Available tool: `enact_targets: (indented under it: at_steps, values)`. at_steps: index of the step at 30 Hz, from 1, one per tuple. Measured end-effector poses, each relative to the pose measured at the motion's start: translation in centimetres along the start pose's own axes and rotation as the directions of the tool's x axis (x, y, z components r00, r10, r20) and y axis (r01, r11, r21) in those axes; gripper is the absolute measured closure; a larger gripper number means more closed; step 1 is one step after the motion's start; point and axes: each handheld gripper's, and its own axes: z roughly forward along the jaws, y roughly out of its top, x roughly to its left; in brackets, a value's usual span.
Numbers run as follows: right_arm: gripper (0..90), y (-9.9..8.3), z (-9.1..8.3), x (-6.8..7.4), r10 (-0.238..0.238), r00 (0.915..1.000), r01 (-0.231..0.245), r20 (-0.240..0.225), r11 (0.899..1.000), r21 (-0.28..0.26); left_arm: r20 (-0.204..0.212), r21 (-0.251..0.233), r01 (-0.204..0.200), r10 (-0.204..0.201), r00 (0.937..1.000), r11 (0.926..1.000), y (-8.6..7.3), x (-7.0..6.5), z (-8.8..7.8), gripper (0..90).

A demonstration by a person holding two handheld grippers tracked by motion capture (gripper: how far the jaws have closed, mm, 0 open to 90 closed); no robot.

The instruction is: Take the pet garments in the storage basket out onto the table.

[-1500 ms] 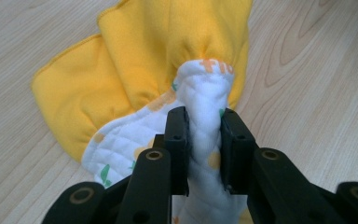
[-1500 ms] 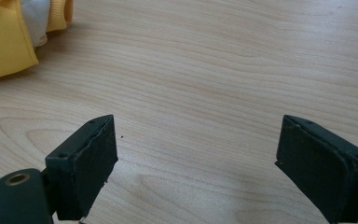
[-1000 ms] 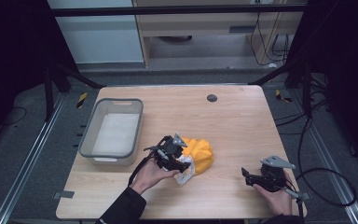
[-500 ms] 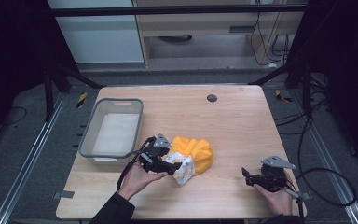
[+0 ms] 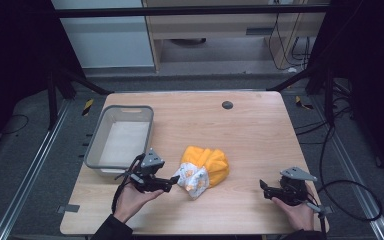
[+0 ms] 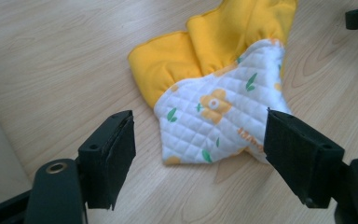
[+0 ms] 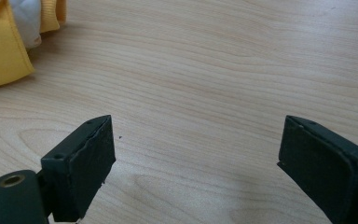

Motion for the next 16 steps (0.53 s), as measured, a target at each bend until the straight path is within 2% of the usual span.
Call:
enact_targets:
  at_steps: [6, 16]
  values:
    - [10.3, 0.0, 0.0, 0.0, 0.002, 1.0000, -0.002, 0.000, 1.000, 0.000, -0.027, -0.024, 0.025, -0.026, 0.9993, 0.9994, -1.5, 0.4, -0.9, 24.3]
    - [9.9, -0.1, -0.1, -0.1, -0.004, 1.0000, 0.004, 0.008, 1.000, -0.007, -0.042, -0.048, 0.062, -0.064, 0.9971, 0.9969, -4.4, 1.0, -2.3, 24.1]
